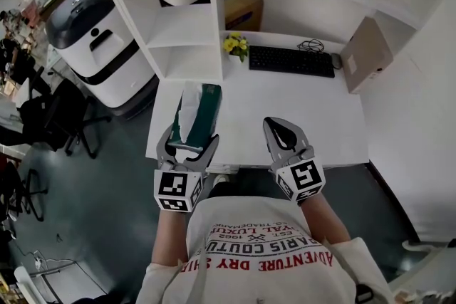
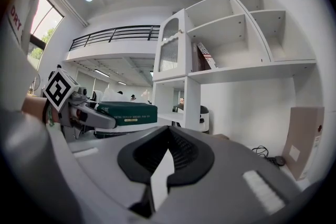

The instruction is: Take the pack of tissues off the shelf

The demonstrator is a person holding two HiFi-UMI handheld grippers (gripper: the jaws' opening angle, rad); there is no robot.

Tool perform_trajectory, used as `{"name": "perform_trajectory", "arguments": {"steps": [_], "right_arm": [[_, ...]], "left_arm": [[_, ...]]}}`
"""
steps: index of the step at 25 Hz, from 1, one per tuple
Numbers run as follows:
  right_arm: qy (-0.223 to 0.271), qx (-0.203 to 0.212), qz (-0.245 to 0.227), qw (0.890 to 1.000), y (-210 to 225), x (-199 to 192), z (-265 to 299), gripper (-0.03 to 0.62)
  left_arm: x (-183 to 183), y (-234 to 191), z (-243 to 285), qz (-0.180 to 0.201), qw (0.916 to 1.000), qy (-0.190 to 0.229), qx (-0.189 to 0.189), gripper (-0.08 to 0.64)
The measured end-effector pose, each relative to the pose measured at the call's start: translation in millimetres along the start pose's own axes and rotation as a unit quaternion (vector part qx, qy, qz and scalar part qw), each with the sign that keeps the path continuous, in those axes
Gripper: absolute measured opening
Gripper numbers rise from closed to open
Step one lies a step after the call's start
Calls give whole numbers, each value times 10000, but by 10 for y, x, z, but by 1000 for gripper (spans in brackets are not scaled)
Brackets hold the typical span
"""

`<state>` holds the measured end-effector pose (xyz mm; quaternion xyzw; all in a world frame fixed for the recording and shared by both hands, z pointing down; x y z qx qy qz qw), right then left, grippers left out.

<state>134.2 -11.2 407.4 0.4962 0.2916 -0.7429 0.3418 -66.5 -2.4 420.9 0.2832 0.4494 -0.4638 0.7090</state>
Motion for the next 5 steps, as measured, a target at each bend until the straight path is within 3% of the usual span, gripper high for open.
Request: {"name": "perform_trajectory", "arguments": {"steps": [5], "right_arm": [[-38,-1,19,10000,16,-30,-38,0]], "left_arm": [[19,40,-10,-32,10000,58,-36,434]]}}
Point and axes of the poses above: the fingertips, and each gripper's own axes: z forward along the fingers, y to its right, x out of its top, the point moved 4 cm from there along -z, backward along the fingers, and after that the axes turned 15 degrees about -y, right-handed, at the moved point
